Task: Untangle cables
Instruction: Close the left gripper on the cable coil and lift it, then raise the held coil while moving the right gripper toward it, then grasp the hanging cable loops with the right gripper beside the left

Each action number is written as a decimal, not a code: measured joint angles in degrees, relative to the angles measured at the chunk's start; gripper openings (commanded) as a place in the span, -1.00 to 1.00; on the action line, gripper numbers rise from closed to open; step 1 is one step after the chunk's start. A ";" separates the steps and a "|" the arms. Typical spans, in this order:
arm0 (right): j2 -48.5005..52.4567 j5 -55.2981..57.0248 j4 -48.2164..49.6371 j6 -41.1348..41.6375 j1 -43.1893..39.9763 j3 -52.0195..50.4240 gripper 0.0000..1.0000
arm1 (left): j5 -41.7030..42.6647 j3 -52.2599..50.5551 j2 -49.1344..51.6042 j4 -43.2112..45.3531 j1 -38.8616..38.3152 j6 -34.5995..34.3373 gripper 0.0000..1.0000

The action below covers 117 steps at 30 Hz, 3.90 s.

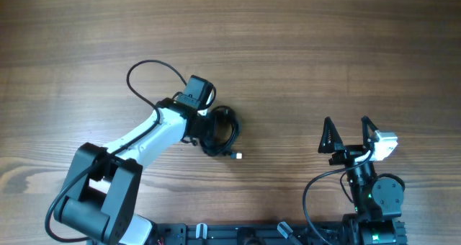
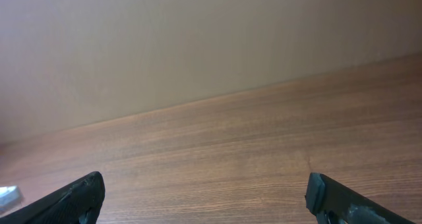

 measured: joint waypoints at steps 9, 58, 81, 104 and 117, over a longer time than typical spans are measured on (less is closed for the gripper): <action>0.00 0.00 0.00 0.00 0.00 0.00 0.99 | -4.85 -0.33 -7.69 9.25 0.00 0.00 -0.92; 0.04 -19.45 12.98 18.53 0.00 -0.02 0.99 | 21.22 -0.35 -20.79 29.46 0.00 8.00 -0.92; 2.40 -39.63 21.24 5.81 0.00 1.31 0.99 | 41.18 -0.37 -20.90 46.99 7.58 -8.28 -0.92; 64.48 -58.31 24.65 7.30 3.91 35.67 1.00 | 14.25 -0.37 -21.16 37.81 7.58 -45.44 -0.92; 67.01 -35.30 25.88 6.23 20.79 38.80 0.99 | 10.27 -0.37 -21.16 27.63 7.58 -71.34 -0.92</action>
